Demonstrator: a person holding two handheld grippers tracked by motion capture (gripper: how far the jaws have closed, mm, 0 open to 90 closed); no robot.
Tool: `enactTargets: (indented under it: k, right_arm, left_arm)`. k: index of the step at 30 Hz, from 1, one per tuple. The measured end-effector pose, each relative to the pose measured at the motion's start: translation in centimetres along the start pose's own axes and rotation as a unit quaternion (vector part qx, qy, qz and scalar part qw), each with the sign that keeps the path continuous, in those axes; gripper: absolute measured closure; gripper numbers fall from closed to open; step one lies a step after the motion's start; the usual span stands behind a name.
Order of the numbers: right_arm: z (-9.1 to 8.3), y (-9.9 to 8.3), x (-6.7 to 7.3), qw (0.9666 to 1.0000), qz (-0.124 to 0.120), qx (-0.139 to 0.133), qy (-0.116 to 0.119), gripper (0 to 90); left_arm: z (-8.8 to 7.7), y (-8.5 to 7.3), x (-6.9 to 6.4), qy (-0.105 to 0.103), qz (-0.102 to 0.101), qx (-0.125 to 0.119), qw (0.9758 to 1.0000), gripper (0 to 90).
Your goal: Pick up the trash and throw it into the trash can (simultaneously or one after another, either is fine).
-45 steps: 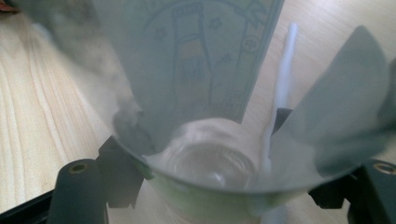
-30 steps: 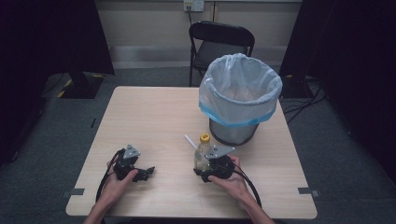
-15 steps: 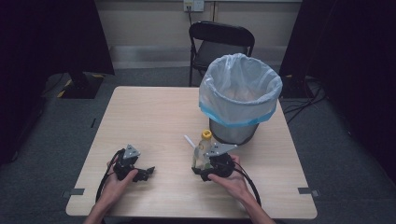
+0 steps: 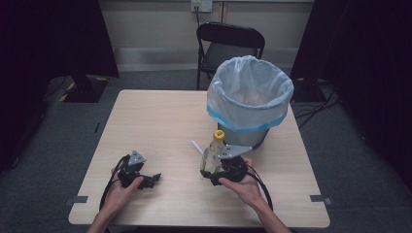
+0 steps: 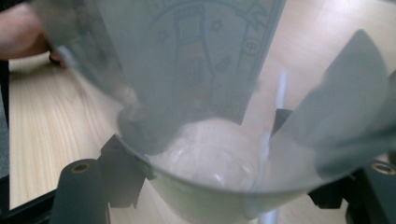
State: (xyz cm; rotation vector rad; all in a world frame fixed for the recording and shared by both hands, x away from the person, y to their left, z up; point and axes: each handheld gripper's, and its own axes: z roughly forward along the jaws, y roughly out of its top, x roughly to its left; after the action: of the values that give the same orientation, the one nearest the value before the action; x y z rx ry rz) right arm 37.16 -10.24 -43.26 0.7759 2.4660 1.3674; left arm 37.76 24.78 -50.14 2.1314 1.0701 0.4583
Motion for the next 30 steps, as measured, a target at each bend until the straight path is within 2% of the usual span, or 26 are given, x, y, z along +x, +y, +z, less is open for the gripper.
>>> enactTargets:
  k: [13, 17, 30]
  right_arm:
    - [-1.4, 2.1, 0.0, 0.9994, -0.004, -0.032, -0.006, 28.0]
    - [-1.9, 2.7, -0.1, 0.9990, 0.000, -0.045, 0.000, 28.0]
    - [-4.1, 6.4, 0.0, 0.9971, -0.022, -0.072, 0.005, 28.0]
  left_arm:
    - [0.0, 0.0, 0.0, 0.000, 0.000, 0.000, 1.0000, 4.2]
    - [0.0, 0.0, 0.0, 0.000, 0.000, 0.000, 1.0000, 4.1]
    - [0.0, 0.0, 0.0, 0.000, 0.000, 0.000, 1.0000, 4.1]
